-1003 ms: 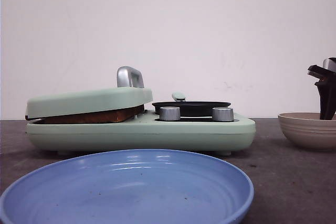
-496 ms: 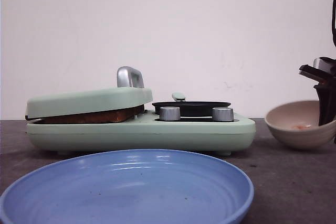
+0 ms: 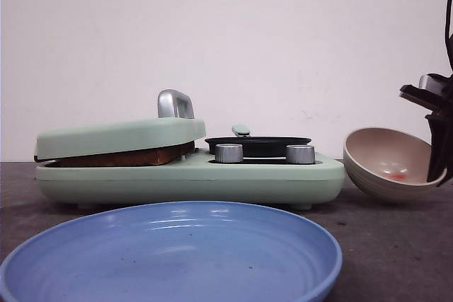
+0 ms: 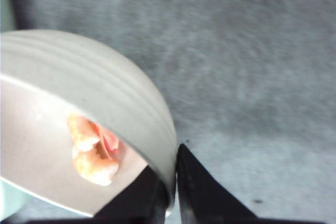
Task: Make breakfast with bread and shrimp
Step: 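Grasp the bowl rim with the right gripper and lift it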
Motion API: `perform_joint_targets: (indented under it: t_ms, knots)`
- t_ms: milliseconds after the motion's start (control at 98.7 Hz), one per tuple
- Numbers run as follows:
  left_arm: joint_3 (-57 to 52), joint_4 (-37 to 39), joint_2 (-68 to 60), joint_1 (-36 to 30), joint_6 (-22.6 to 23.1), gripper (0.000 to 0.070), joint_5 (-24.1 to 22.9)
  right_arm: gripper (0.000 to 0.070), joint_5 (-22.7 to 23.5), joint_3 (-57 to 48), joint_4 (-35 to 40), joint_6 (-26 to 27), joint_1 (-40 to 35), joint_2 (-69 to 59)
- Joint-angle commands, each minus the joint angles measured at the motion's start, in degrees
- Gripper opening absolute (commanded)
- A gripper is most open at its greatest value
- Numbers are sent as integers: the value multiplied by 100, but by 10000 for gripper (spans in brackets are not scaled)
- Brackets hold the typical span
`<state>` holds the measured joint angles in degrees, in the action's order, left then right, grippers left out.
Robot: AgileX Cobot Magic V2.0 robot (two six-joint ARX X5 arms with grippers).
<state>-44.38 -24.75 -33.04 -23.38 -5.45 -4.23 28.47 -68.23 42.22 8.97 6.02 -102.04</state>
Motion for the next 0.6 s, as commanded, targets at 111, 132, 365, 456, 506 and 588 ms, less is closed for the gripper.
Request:
perform_joint_targets:
  t_ms: [111,132,365,456,506,588]
  knots:
    - [-44,33,-28,-26,2,429,13,8,175,-111,-59,-15,33,-92]
    - [-44,33,-28,-26,0,429,13,8,188,-114,-70,-15,37,-90]
    - [-44,31,-28,-26,0,429,13,8,570,-256,-173,83,52,-44]
    - [-44,31,-28,-26,0,429,13,8,680,-420,-192,116,50,-4]
    - [-44,31,-28,-26,0,429,13,8,765,-540,-181,125,48,28]
    - [-44,31,-28,-26,0,429,13,8,916,-763,-199,205,35,81]
